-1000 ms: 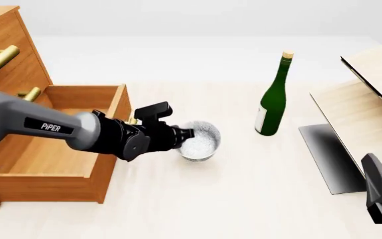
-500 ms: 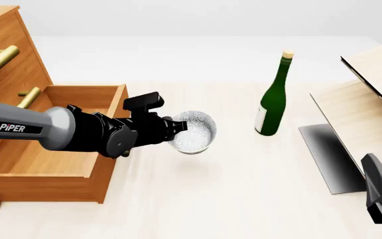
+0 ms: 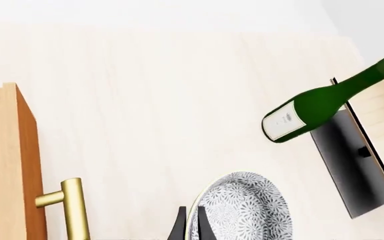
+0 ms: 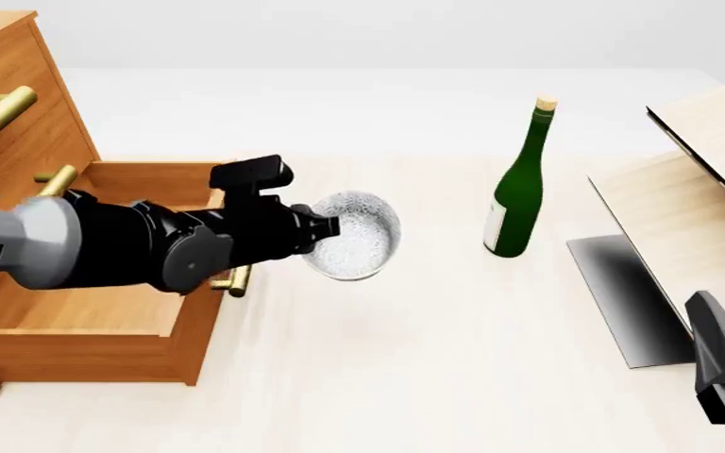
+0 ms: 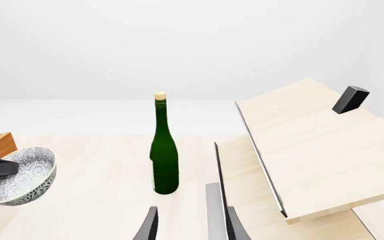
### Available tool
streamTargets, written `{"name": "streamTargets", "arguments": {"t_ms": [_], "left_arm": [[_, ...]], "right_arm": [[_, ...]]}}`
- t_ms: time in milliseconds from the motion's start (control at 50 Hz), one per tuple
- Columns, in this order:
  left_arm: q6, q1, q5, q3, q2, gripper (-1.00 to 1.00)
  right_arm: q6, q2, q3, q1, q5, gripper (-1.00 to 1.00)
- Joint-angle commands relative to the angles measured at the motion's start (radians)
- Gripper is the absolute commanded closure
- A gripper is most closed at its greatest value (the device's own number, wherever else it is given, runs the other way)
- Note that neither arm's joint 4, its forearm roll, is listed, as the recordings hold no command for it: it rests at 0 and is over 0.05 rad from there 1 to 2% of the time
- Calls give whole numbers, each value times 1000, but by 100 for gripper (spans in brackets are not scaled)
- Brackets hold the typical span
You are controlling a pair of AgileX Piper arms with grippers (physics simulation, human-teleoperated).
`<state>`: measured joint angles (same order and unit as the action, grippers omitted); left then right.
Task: Put the bowl in the bottom drawer of the cabinet and close it.
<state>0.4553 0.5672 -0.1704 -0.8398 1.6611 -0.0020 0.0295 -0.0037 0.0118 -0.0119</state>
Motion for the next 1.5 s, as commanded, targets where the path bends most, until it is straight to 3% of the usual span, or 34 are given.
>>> {"name": "streamTargets", "arguments": {"t_ms": [20, 740, 1500], "left_arm": [[-39, -7, 20, 19, -83, 100], [-114, -52, 113, 84, -315, 100], [-171, -183, 255, 160, -597, 100]], "right_arm": [[0, 0, 0, 0, 0, -100], [0, 0, 0, 0, 0, -100], [0, 0, 0, 0, 0, -100]]}}
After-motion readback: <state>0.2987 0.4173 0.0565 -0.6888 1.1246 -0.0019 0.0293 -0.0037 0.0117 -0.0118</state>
